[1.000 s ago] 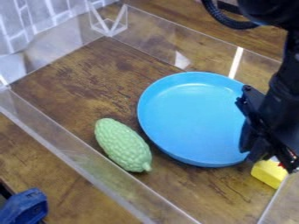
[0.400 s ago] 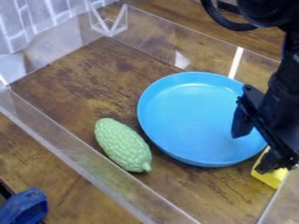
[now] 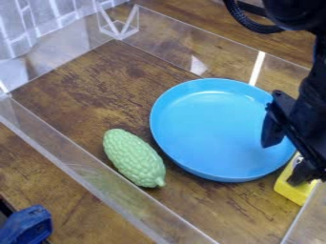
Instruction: Put the yellow brick in the blue tray
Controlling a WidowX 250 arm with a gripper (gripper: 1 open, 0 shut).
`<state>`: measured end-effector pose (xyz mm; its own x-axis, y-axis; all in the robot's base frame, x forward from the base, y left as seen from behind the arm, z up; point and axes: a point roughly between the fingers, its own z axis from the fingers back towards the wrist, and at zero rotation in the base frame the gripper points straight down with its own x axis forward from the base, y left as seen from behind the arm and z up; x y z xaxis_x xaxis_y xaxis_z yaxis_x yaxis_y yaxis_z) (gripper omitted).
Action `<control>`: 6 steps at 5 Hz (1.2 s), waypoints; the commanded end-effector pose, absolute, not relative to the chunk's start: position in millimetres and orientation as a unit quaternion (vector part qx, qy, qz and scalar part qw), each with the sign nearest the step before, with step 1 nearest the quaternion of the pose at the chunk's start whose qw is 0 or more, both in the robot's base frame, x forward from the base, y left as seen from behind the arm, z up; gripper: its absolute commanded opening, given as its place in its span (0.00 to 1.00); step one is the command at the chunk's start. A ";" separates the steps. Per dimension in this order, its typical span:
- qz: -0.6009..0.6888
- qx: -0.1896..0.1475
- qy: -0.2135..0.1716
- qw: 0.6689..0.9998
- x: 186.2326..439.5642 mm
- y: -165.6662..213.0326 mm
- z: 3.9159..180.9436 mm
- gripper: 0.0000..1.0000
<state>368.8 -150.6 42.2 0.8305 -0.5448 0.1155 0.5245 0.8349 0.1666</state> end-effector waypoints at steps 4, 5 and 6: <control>-0.279 0.059 -0.094 0.954 377.1 -155.7 8.9 1.00; -0.279 0.054 -0.095 0.954 377.3 -157.6 2.3 1.00; -0.278 0.048 -0.096 0.955 377.3 -159.6 -4.0 1.00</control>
<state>388.1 -164.6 33.9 0.8063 -0.5412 0.2385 0.5176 0.8409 0.1584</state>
